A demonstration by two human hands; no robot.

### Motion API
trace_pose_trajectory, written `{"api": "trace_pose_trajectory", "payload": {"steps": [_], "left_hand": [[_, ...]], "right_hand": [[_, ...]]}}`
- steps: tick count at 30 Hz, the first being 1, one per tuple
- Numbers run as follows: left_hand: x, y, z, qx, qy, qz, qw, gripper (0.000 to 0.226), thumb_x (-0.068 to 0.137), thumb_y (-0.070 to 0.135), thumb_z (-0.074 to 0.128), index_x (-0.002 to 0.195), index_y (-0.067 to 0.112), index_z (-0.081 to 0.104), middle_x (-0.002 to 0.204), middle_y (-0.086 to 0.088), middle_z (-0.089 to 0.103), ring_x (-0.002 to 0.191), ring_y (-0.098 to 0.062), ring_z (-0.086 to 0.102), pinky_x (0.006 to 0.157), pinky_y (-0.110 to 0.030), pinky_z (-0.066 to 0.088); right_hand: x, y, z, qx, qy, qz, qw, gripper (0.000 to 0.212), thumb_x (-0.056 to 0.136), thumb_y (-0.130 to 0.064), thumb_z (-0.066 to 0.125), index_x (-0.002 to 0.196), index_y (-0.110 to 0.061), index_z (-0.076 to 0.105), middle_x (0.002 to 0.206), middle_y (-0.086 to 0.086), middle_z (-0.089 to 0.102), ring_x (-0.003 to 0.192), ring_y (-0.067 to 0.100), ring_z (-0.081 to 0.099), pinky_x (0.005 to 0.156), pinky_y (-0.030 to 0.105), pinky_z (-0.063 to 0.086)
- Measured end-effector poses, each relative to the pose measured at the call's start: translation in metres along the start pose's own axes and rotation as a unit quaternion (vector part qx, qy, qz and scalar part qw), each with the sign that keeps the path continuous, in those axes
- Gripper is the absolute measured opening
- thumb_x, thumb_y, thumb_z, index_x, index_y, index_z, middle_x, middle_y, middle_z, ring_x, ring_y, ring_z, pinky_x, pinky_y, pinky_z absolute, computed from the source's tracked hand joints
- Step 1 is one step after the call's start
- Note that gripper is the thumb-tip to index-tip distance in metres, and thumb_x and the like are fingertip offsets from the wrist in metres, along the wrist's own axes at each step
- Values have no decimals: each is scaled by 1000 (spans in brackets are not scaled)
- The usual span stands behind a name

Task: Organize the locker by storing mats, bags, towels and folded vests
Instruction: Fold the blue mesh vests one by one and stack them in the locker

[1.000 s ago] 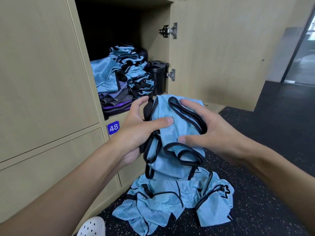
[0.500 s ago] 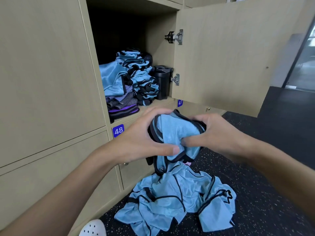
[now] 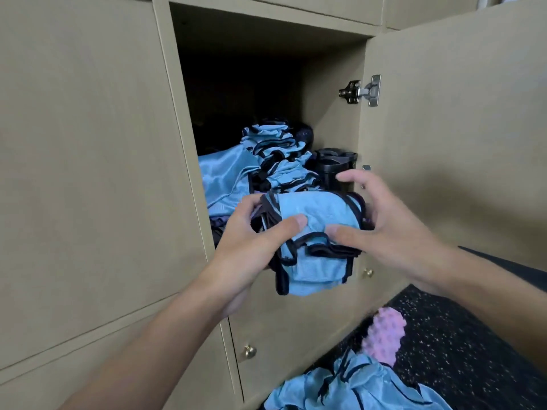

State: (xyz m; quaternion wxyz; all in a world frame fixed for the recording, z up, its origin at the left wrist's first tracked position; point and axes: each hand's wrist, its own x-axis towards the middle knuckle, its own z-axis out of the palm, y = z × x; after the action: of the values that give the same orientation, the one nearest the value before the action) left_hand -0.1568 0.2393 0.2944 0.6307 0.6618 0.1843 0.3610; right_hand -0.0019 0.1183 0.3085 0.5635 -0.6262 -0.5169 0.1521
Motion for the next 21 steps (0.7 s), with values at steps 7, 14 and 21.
{"api": "trace_pose_trajectory", "payload": {"steps": [7,14,21], "left_hand": [[51,-3,-1,95,68,98,988,63,77,32,84,122,57,48,127,17,59,116,-9,62,101,-41,51],[139,14,1,194,134,184,954,69,77,35,81,129,56,41,133,16,45,118,9,47,97,-14,43],[254,50,-14,230,243,240,911,52,79,52,70,123,51,42,121,-2,57,104,-12,62,93,-40,54]], "right_hand": [[80,22,2,32,55,-32,997,49,78,-13,79,106,-45,53,104,2,65,89,18,70,83,43,58],[181,23,-6,86,70,-73,991,39,84,-12,74,107,-39,57,105,3,64,94,24,68,77,39,59],[311,12,-6,61,115,-144,981,37,89,-26,68,123,-37,62,122,-1,56,110,14,59,97,35,52]]}}
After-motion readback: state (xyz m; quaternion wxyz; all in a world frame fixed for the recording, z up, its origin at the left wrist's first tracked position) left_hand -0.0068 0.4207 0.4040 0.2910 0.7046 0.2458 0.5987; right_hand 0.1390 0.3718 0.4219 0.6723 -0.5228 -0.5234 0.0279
